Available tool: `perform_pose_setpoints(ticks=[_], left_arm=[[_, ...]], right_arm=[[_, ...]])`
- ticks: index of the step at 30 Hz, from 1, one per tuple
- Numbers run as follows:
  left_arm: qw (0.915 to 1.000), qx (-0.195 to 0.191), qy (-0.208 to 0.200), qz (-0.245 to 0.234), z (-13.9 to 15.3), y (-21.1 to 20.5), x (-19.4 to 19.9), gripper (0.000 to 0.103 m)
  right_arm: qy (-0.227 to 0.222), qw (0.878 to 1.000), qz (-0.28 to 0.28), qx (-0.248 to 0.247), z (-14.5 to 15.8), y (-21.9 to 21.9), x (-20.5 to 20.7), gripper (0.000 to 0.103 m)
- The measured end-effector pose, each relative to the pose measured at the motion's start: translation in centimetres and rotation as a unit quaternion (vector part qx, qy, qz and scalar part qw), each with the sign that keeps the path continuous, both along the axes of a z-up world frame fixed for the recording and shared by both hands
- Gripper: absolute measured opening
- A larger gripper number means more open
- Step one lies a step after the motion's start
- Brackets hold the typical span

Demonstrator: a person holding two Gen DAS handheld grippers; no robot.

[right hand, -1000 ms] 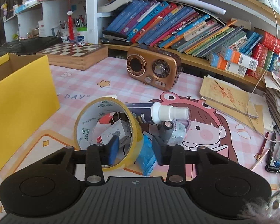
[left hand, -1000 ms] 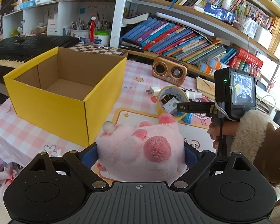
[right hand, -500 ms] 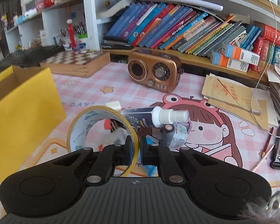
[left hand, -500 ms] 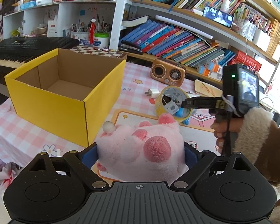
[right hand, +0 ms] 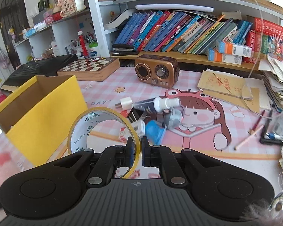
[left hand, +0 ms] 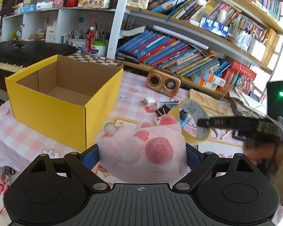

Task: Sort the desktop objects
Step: 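Carry the pig and tape roll toward the yellow box with both tools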

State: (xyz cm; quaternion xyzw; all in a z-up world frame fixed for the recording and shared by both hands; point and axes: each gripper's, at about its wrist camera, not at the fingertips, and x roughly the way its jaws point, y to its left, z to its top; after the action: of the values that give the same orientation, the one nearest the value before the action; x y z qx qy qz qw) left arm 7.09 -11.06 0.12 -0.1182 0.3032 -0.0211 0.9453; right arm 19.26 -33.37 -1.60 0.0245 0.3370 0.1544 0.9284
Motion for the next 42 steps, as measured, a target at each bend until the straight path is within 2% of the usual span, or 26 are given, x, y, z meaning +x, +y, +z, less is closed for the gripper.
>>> perform_pose_setpoints(ticks=[12, 29, 42], left_arm=[[0.9991, -0.013, -0.015, -0.036, 0.7, 3.7, -2.4, 0.092], [0.9962, -0.024, -0.007, -0.083, 0.0, 10.4, -6.9, 0.092], [0.997, -0.033, -0.005, -0.07, -0.4, 15.1, -10.3, 0.092]], right_arm=[[0.02, 0.999, -0.048, 0.014, 1.1, 1.1, -7.7, 0.007], [0.043, 0.996, -0.076, 0.012, 0.5, 8.4, -17.2, 0.007], [0.039, 0.997, -0.072, 0.009, 0.4, 13.4, -21.4, 0.007]])
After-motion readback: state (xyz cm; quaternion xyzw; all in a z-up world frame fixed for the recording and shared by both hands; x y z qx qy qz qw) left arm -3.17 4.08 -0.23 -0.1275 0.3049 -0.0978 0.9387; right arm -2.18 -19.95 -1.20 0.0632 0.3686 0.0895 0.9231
